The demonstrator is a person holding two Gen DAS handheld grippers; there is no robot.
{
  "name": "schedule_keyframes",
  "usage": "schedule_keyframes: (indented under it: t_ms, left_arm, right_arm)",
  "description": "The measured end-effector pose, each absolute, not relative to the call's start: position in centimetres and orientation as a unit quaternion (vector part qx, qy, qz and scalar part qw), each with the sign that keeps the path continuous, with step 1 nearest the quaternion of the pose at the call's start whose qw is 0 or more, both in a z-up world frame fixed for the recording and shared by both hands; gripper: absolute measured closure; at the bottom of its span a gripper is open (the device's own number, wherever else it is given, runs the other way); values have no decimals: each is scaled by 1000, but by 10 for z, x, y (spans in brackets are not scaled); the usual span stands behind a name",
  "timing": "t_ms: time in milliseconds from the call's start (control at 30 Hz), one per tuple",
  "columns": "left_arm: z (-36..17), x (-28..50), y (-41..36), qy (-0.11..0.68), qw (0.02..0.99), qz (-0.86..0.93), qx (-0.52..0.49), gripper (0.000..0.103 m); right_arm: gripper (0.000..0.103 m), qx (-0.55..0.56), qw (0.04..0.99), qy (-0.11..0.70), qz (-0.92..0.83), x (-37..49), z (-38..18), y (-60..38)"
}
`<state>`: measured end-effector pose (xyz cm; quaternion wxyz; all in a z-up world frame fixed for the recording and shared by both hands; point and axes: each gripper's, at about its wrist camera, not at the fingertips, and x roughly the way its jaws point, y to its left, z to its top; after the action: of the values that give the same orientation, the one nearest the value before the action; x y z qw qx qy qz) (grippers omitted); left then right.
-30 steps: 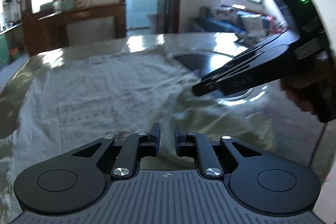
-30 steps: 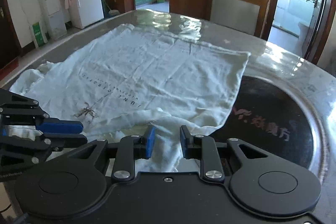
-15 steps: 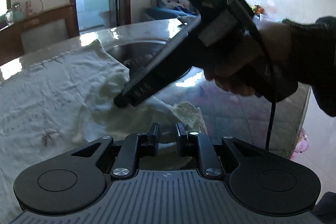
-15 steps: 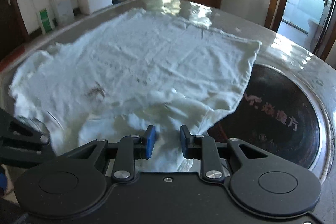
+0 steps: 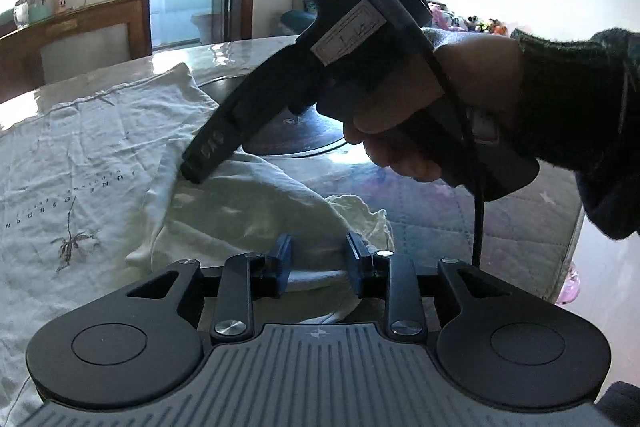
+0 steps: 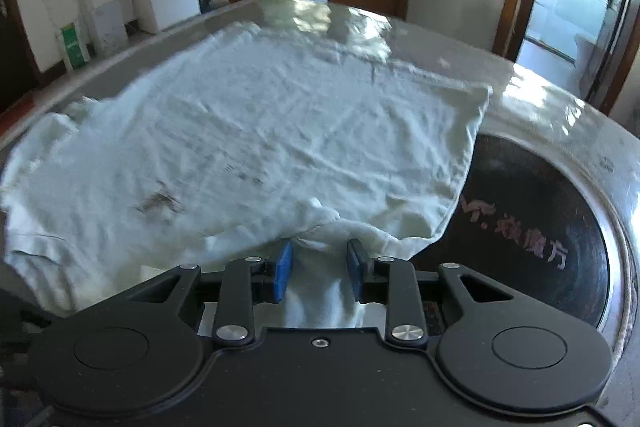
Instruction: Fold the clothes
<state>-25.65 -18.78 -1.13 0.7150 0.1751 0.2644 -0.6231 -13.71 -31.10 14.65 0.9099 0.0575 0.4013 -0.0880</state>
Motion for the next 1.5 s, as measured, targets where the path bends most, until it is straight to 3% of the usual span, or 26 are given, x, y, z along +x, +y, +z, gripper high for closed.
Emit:
schedule_keyframes:
  t_ms: [500,867,1000,1500]
  left_arm:
    - [15,-230,-92,235,799,-519,192,67]
    - [24,-167,3,271,895,-327,135,67]
    - [23,-139,32,292,917,-255,95,67]
    - [9,-80,63,360,910,-205,2,67]
  right_arm:
    - [58,8,933,353,-69,-162,184,-269]
    - [54,1,939,343,16,-132,184,-205]
    - [49,-3,935,351,49,-121,177,-179]
    - [55,-20,922,363,133,-101,167,-111]
